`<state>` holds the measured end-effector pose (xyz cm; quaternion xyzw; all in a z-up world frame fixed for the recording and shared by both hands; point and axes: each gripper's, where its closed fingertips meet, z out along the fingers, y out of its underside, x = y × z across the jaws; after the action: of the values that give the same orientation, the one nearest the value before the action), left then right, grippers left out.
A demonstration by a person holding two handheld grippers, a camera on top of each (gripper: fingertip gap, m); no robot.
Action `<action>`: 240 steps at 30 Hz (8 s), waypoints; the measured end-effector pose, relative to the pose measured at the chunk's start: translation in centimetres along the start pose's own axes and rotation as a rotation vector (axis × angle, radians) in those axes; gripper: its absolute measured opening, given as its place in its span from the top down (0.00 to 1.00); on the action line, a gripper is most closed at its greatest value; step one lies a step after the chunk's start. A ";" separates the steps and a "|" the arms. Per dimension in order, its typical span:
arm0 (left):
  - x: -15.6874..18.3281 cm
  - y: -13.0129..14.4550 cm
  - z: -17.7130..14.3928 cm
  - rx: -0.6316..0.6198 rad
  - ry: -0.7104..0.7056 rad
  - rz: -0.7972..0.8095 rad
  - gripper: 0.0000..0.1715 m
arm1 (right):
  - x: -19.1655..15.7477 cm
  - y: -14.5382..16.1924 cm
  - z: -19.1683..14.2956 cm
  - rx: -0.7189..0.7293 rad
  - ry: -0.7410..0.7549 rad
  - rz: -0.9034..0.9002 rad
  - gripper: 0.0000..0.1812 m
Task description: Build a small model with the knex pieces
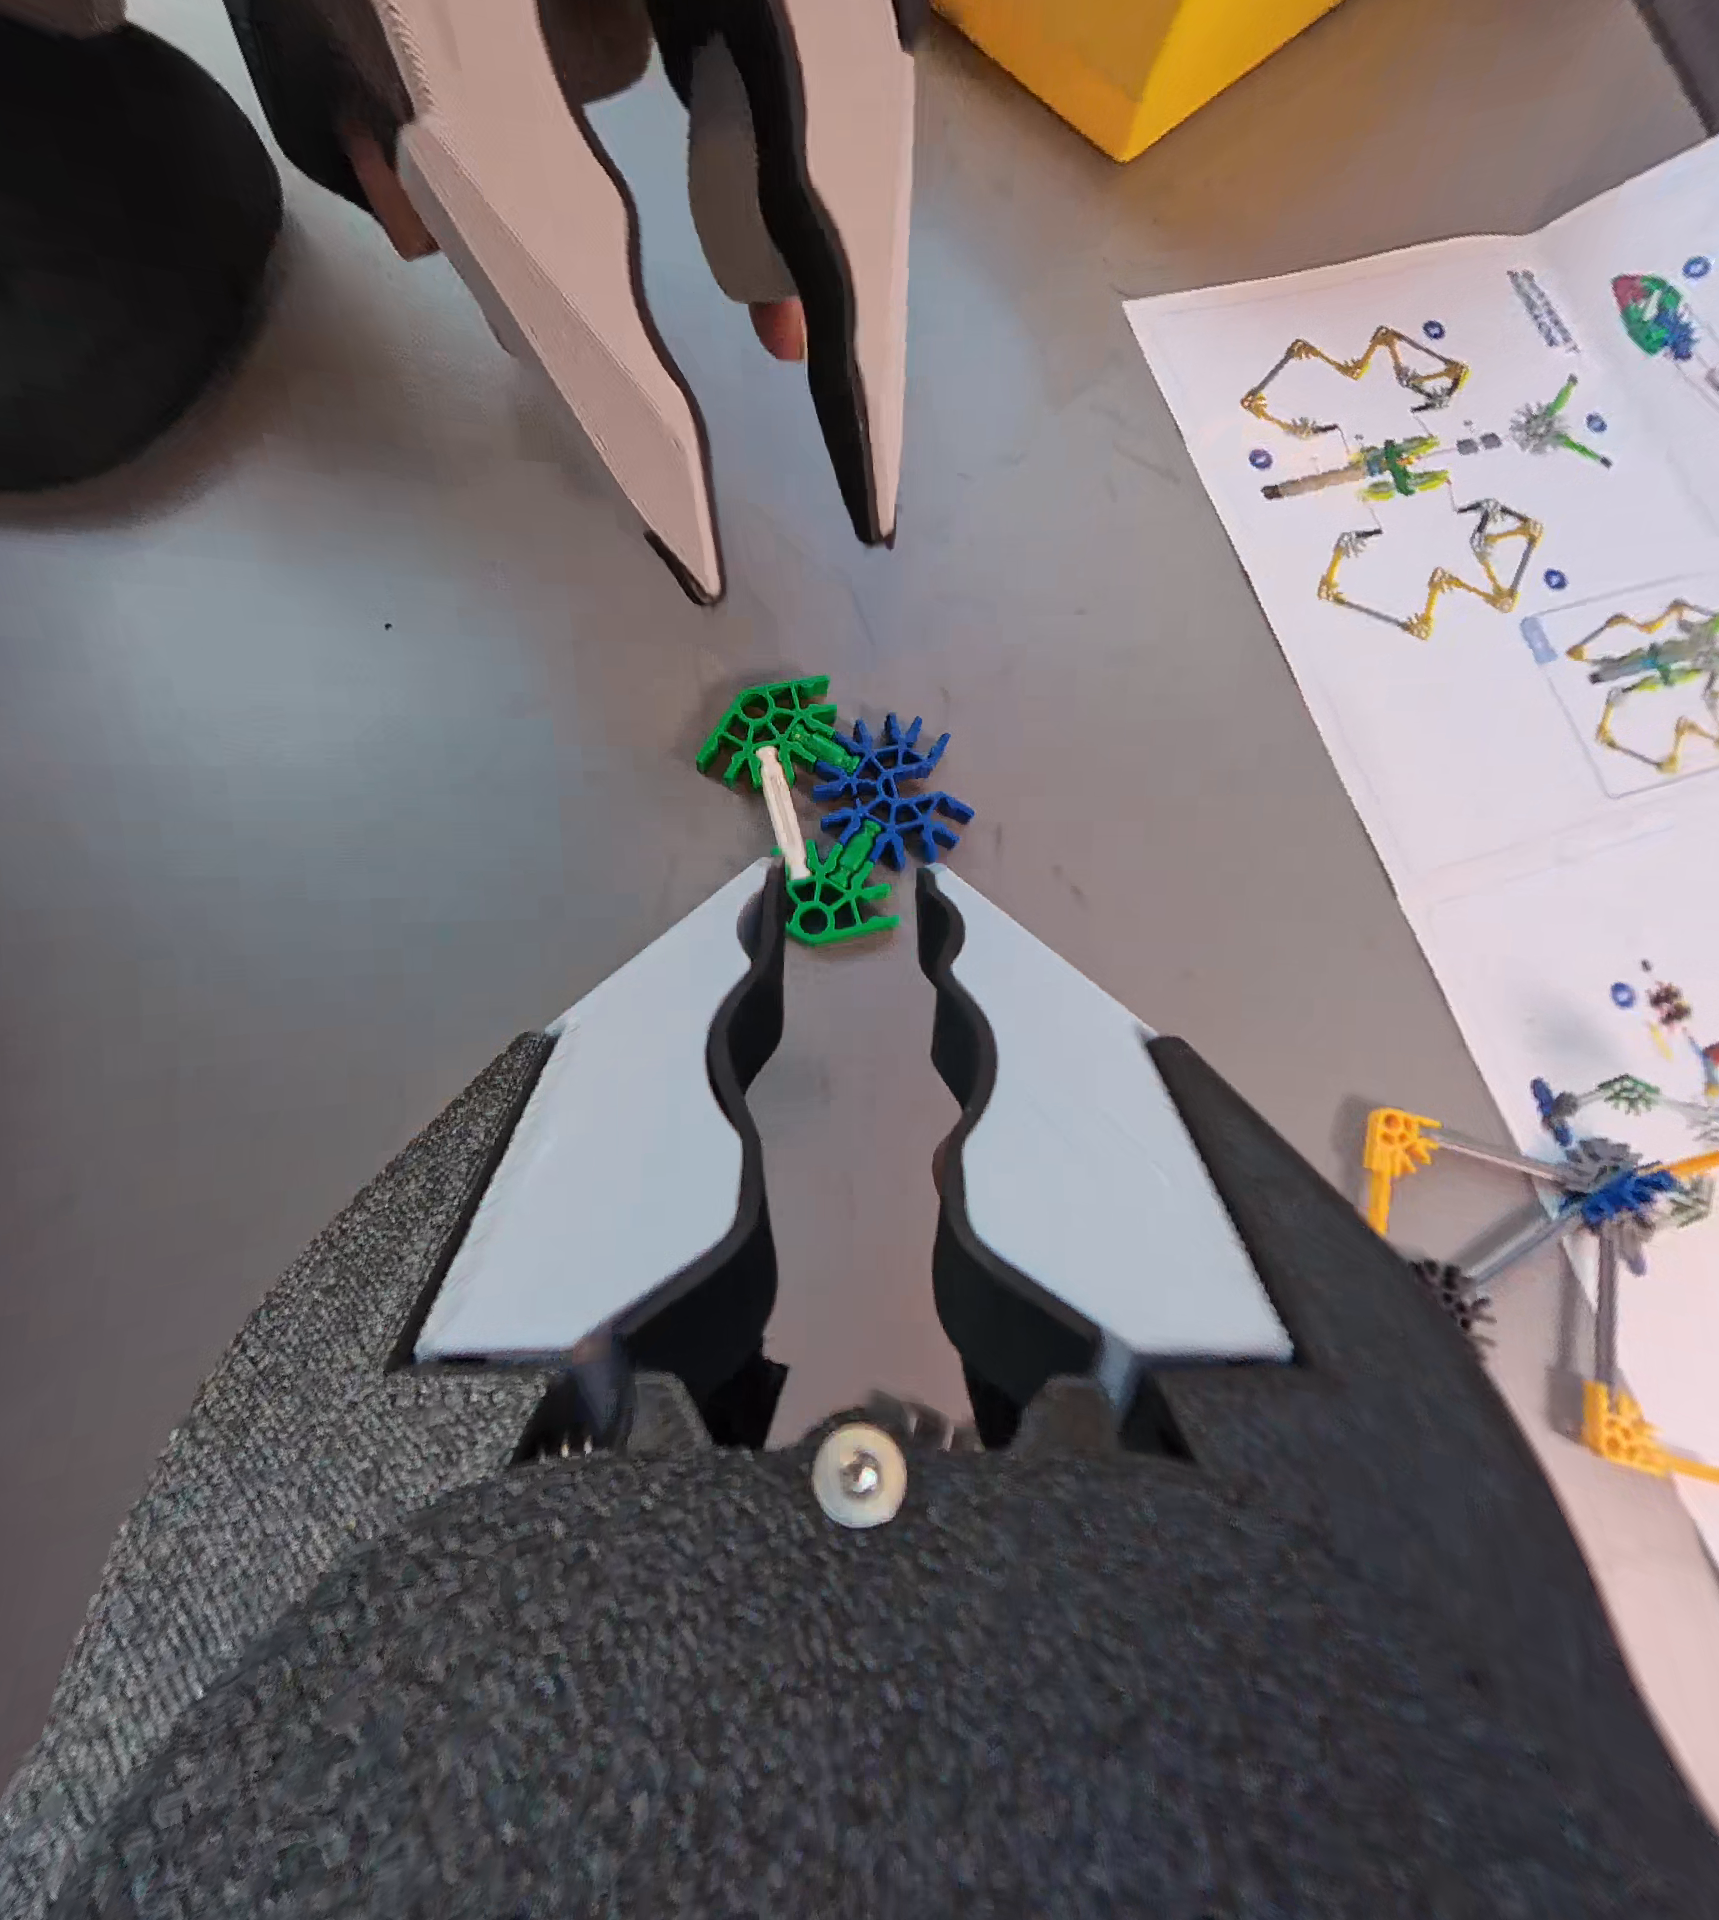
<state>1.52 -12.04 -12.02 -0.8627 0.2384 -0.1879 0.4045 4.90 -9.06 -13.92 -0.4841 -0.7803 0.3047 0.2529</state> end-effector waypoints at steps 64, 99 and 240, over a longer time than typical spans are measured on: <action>-19.8 -8.8 -10.3 0.143 -0.621 -0.040 0.91 | 3.8 -2.4 -2.9 0.449 -0.019 0.364 0.81; -29.4 0.7 0.0 -0.755 -0.303 0.184 1.00 | 3.8 -1.9 -2.8 0.435 -0.062 0.399 0.82; -31.1 14.2 -21.2 -0.923 -0.444 -0.106 0.97 | 3.7 -1.3 -2.4 0.391 -0.069 0.406 0.82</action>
<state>-38.52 -15.37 -14.52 -0.9813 0.1611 0.1043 0.0122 4.29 -5.60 -10.98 -0.5618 -0.6020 0.5102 0.2484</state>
